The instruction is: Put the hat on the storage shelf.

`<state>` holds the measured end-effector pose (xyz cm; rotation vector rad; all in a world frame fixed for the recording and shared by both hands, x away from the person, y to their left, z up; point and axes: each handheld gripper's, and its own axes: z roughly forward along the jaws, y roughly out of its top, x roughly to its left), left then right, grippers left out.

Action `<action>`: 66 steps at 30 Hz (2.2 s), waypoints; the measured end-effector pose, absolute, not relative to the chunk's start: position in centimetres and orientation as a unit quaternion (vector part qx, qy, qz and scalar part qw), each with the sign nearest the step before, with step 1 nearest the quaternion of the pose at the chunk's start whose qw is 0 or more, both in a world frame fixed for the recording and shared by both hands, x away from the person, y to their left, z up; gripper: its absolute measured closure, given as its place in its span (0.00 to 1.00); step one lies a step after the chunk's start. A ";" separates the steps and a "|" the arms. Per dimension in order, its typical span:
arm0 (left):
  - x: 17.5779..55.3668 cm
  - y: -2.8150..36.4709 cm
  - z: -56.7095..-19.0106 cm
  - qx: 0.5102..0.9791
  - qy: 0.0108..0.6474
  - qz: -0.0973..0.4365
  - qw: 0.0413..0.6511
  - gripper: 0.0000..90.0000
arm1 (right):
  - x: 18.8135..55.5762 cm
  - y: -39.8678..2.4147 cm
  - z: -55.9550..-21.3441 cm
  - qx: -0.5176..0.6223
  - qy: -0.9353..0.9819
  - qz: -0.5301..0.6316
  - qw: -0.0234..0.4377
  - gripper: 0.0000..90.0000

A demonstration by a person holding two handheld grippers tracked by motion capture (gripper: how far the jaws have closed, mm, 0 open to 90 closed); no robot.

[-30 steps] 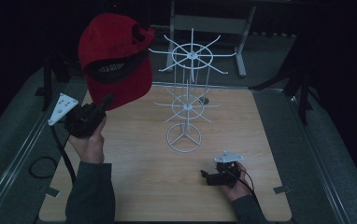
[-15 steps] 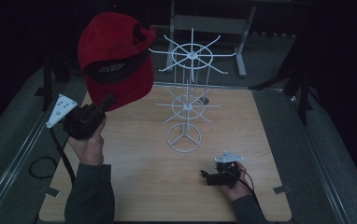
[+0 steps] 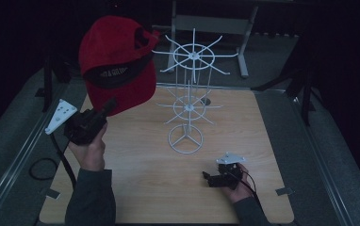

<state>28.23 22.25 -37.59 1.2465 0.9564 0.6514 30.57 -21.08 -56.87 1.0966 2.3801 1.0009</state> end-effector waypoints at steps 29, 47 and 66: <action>27.7 21.7 -40.7 0.558 0.425 0.262 0.664 0.95 | 30.6 -21.1 -56.9 0.384 0.837 0.352 0.169 0.14; 28.3 21.0 -43.9 0.584 0.438 0.254 0.635 0.95 | 30.6 -21.1 -56.9 0.384 0.837 0.352 0.169 0.14; 28.6 19.7 -46.3 0.612 0.444 0.236 0.611 0.95 | 30.6 -21.1 -56.9 0.384 0.837 0.352 0.168 0.14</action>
